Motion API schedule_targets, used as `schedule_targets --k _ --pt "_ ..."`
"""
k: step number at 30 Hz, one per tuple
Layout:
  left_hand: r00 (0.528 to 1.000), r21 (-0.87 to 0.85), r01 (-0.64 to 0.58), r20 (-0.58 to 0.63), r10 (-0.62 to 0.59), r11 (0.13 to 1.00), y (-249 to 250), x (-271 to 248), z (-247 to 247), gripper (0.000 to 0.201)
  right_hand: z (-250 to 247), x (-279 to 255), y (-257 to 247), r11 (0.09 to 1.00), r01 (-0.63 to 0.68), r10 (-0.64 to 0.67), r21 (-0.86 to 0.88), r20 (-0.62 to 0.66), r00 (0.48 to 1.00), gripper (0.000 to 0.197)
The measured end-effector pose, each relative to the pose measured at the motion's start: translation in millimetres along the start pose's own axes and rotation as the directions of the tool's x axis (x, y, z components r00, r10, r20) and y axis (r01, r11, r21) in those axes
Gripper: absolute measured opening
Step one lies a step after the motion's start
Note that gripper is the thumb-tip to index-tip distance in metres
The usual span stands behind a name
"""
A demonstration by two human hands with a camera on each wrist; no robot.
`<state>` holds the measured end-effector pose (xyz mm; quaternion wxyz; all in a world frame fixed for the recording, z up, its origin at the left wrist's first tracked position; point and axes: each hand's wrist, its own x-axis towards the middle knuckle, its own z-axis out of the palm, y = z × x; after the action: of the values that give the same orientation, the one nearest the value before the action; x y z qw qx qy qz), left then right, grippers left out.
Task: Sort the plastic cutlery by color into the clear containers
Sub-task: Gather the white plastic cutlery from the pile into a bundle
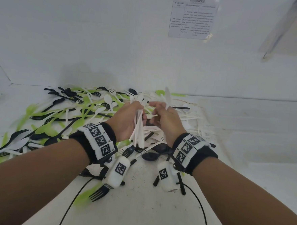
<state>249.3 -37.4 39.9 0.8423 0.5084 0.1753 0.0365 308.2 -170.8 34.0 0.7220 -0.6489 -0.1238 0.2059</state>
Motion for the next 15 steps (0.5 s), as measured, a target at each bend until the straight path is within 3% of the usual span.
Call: schedule_targets --k 2,6,11,15 --pt "0.999 0.026 -0.019 -0.028 0.020 0.999 0.5 2.3 -1.7 0.019 -3.7 -0.9 -2.1 0.997 -0.018 0.009 -0.071 -0.122 0.992 0.020" --pt "0.999 0.052 -0.034 0.003 0.034 0.998 -1.9 2.1 -1.9 0.020 -7.5 -6.0 1.6 0.989 -0.120 0.124 -0.085 0.040 0.991 0.040" --pt "0.998 0.022 -0.059 0.004 0.059 0.998 -2.7 2.7 1.3 0.024 -3.1 -2.5 7.3 0.956 0.119 -0.138 -0.267 -0.053 0.989 0.017" --pt "0.999 -0.027 -0.051 -0.004 0.051 0.998 -0.2 2.5 -0.2 0.021 -0.8 1.2 15.4 0.901 0.202 -0.272 -0.385 -0.137 0.952 0.008"
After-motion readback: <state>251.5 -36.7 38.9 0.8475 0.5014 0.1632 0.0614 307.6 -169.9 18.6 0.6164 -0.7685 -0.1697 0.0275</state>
